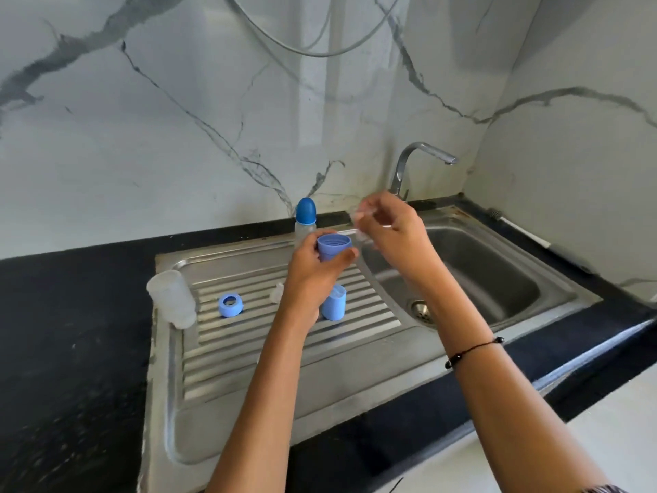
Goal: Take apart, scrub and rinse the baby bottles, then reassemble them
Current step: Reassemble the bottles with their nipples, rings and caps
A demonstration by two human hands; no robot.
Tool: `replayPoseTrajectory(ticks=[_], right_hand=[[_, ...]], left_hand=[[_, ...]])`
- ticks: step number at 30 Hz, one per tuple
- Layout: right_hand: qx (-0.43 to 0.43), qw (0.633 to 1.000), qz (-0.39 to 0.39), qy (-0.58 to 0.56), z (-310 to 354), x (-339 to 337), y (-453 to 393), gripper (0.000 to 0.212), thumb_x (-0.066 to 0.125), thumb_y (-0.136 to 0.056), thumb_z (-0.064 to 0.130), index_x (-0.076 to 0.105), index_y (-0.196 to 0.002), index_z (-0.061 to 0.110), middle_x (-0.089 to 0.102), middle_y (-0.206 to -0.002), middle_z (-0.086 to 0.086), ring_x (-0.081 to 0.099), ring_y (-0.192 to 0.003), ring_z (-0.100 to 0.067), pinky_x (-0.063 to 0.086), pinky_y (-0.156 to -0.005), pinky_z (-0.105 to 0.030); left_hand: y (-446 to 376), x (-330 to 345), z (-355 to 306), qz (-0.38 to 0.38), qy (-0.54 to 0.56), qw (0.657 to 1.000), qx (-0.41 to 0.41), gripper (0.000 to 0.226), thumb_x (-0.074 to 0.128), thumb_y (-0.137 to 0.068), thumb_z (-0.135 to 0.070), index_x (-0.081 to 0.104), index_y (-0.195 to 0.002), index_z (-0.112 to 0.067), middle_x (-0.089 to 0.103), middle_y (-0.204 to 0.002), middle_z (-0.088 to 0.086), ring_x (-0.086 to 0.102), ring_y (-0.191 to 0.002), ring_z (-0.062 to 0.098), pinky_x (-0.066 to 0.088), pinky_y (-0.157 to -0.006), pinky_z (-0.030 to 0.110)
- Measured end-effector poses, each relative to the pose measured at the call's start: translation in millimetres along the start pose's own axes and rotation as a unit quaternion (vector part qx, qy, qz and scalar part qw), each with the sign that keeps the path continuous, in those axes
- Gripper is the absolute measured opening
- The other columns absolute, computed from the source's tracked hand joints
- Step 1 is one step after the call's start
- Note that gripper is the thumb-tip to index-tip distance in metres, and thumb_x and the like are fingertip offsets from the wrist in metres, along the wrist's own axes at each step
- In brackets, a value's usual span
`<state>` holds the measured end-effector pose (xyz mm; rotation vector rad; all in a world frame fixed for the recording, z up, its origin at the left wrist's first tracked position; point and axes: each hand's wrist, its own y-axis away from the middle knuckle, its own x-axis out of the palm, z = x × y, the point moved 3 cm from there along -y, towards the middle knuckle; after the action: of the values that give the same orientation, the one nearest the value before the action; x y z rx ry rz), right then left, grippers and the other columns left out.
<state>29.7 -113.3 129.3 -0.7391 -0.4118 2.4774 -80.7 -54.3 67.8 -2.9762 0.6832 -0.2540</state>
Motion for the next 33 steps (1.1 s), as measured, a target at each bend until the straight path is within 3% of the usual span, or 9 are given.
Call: replayPoseTrajectory(ticks=[2,7,11,14,16,20,29,31,33], right_hand=[[-0.044,0.999,0.006,0.028,7.0,15.5,0.3,0.008,0.059,-0.090,0.011,0.061,-0.090,0.019,0.063,-0.088,0.012,0.059,-0.077,0.006,0.048,-0.069,-0.013],[-0.059,0.994,-0.085,0.042,10.1,36.9,3.1,0.013,0.072,-0.079,0.007,0.071,-0.088,0.016,0.062,-0.082,0.022,0.062,-0.079,0.005,0.052,-0.077,-0.017],[-0.009,0.995,-0.067,0.073,10.0,40.6,-1.5,0.011,0.073,-0.079,0.013,0.074,-0.090,0.011,0.069,-0.085,0.010,0.066,-0.083,-0.006,0.055,-0.079,-0.024],[-0.037,0.983,-0.086,0.157,17.6,37.9,-2.8,0.008,0.068,-0.080,0.012,0.073,-0.082,0.007,0.070,-0.082,-0.004,0.063,-0.076,-0.014,0.051,-0.072,-0.027],[-0.060,0.965,-0.059,0.248,25.0,38.1,-4.1,0.017,0.062,-0.085,0.017,0.070,-0.080,0.003,0.067,-0.078,-0.009,0.059,-0.074,-0.020,0.045,-0.068,-0.028],[-0.071,0.920,0.001,0.385,35.2,40.2,-5.9,0.021,0.051,-0.092,0.021,0.062,-0.094,0.004,0.064,-0.088,-0.009,0.057,-0.081,-0.023,0.044,-0.071,-0.029],[-0.054,0.911,0.132,0.387,35.9,49.5,10.7,0.027,0.040,-0.098,0.018,0.063,-0.101,0.005,0.064,-0.094,-0.006,0.056,-0.086,-0.020,0.038,-0.075,-0.027],[-0.038,0.937,0.092,0.334,37.3,45.1,13.5,0.024,0.042,-0.098,0.018,0.061,-0.110,0.010,0.061,-0.096,0.003,0.056,-0.088,-0.013,0.040,-0.076,-0.021],[-0.009,0.968,-0.026,0.249,34.9,31.6,15.5,0.023,0.046,-0.096,0.013,0.059,-0.115,0.012,0.058,-0.097,0.009,0.054,-0.088,-0.007,0.041,-0.073,-0.009]], left_hand=[[-4.7,-0.1,-1.9,0.019,-0.030,0.999,0.013,0.027,0.073,-0.081,-0.018,0.056,-0.097,-0.031,0.065,-0.095,-0.009,0.062,-0.088,0.003,0.048,-0.071,0.018],[-10.2,-1.5,-6.0,0.044,-0.060,0.997,0.020,0.024,0.066,-0.085,-0.011,0.055,-0.102,-0.025,0.065,-0.093,-0.008,0.062,-0.088,0.004,0.053,-0.083,0.027],[-12.8,-15.6,-7.8,0.011,-0.071,0.996,0.047,0.025,0.071,-0.082,-0.019,0.054,-0.098,-0.028,0.062,-0.086,-0.014,0.060,-0.083,0.000,0.053,-0.078,0.022],[-16.5,-20.9,-9.2,0.002,-0.083,0.995,0.057,0.029,0.073,-0.080,-0.022,0.055,-0.102,-0.024,0.062,-0.086,-0.014,0.060,-0.081,0.000,0.052,-0.076,0.022],[-15.4,-21.3,-11.9,0.011,-0.121,0.988,0.097,0.037,0.074,-0.079,-0.022,0.056,-0.111,-0.019,0.060,-0.087,-0.015,0.058,-0.077,-0.002,0.048,-0.070,0.011],[-12.3,-21.9,-15.0,0.021,-0.188,0.968,0.165,0.039,0.075,-0.077,-0.018,0.058,-0.113,-0.016,0.059,-0.086,-0.013,0.055,-0.072,-0.004,0.041,-0.064,0.001],[-10.2,-25.0,-14.0,0.016,-0.182,0.970,0.160,0.038,0.066,-0.084,-0.014,0.056,-0.121,-0.014,0.063,-0.102,-0.003,0.056,-0.078,0.000,0.041,-0.068,-0.001],[-9.3,-23.9,-13.8,0.021,-0.139,0.979,0.149,0.042,0.069,-0.083,-0.021,0.055,-0.122,-0.019,0.065,-0.110,-0.002,0.061,-0.089,0.005,0.048,-0.075,0.007],[-8.6,-22.7,-13.0,0.031,-0.072,0.990,0.115,0.044,0.074,-0.077,-0.033,0.058,-0.117,-0.024,0.066,-0.110,-0.001,0.064,-0.094,0.010,0.054,-0.083,0.025]])
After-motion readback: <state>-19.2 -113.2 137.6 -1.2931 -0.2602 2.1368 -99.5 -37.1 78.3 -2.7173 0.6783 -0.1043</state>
